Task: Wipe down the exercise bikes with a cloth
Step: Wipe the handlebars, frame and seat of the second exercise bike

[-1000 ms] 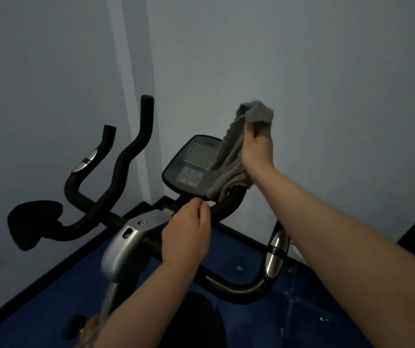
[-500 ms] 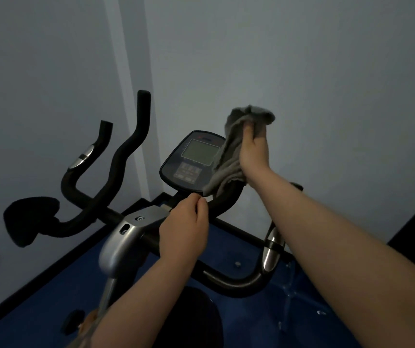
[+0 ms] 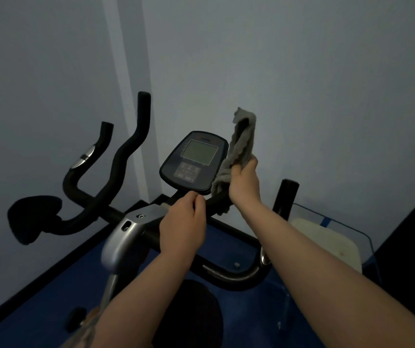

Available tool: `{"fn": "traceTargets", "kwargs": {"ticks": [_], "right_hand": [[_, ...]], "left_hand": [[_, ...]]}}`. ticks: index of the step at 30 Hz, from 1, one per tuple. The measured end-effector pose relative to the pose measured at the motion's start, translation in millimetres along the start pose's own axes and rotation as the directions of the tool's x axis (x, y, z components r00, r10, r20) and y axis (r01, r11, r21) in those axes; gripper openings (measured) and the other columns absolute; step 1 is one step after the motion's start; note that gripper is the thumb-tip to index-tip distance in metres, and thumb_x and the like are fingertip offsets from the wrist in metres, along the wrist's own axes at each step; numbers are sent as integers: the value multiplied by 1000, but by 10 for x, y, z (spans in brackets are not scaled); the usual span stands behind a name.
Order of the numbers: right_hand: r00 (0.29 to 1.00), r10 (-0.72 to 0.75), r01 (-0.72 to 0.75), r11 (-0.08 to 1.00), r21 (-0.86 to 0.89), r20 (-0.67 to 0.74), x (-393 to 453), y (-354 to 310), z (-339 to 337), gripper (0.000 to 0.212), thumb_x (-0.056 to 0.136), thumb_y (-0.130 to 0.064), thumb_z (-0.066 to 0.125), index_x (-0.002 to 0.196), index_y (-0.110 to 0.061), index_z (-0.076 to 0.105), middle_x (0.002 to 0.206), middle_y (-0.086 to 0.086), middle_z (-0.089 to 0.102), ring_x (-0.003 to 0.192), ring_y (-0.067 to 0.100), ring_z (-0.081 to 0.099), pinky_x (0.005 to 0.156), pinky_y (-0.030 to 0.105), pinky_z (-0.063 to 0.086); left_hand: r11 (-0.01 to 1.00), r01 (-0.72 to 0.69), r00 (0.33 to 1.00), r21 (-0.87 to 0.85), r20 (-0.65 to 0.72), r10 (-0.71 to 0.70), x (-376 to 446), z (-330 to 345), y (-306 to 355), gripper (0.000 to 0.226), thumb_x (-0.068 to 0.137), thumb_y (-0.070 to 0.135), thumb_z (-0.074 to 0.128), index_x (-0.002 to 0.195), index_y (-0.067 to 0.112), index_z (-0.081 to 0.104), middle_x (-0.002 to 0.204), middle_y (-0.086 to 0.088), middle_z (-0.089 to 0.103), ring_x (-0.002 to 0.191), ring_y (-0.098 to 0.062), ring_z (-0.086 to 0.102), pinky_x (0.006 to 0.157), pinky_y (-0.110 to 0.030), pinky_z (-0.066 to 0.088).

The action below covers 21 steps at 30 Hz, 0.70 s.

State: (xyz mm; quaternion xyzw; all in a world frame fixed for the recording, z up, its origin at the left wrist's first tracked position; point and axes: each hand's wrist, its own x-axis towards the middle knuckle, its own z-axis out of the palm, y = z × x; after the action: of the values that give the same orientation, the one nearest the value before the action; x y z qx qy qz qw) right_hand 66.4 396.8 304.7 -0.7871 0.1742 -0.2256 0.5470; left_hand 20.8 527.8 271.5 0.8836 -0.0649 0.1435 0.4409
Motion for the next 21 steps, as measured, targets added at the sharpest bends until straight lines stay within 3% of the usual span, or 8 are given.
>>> {"fn": "traceTargets", "kwargs": {"ticks": [5, 9, 12, 15, 18, 21], "right_hand": [[999, 46, -46, 999, -9, 11, -279, 81, 17, 40, 102, -35, 29, 139, -20, 29, 131, 12, 51, 108, 29, 56, 93, 48, 48], [985, 103, -74, 977, -202, 141, -295, 24, -98, 47, 100, -39, 36, 139, -14, 28, 131, 13, 43, 110, 31, 52, 91, 42, 45], [987, -124, 156, 864, -479, 97, -235, -33, -268, 55, 94, -52, 48, 127, -9, 39, 120, 8, 39, 104, 25, 50, 79, 38, 46], [883, -458, 439, 727, -529, 103, -223, -77, -341, 35, 90, -47, 59, 102, -16, 49, 104, -1, 44, 95, 15, 44, 68, 30, 40], [868, -459, 477, 660, -580, 192, -271, -61, -267, 26, 95, -43, 52, 96, -17, 55, 101, -2, 48, 100, 15, 40, 68, 29, 35], [873, -458, 470, 696, -543, 168, -403, -30, -169, 22, 98, -34, 51, 92, -14, 57, 96, 1, 54, 94, 17, 47, 67, 29, 35]], "left_hand": [[1000, -10, 1000, 4, -7, 10, 6, 12, 2, 33, 98, 35, 38, 68, 27, 47, 61, 6, 52, 55, -6, 49, 50, -28, 29], [998, 13, 1000, -62, -26, -14, 11, 3, 10, 29, 98, 36, 40, 74, 26, 52, 65, 6, 56, 59, -8, 52, 51, -27, 30], [987, 48, 996, -150, -62, -58, 16, -21, 2, 24, 98, 34, 41, 81, 26, 56, 72, 7, 60, 66, -6, 55, 55, -29, 38], [984, 59, 996, -170, -63, -70, 15, -39, 7, 25, 98, 33, 40, 83, 25, 58, 75, 6, 61, 68, -7, 56, 59, -30, 43], [973, 65, 994, -221, -70, -83, 7, -51, 14, 25, 98, 31, 41, 82, 23, 59, 75, 5, 63, 67, -8, 57, 60, -33, 44], [944, 67, 988, -324, -113, -109, 12, -60, 3, 23, 98, 29, 44, 83, 23, 61, 78, 5, 64, 71, -8, 58, 64, -33, 47]]}}
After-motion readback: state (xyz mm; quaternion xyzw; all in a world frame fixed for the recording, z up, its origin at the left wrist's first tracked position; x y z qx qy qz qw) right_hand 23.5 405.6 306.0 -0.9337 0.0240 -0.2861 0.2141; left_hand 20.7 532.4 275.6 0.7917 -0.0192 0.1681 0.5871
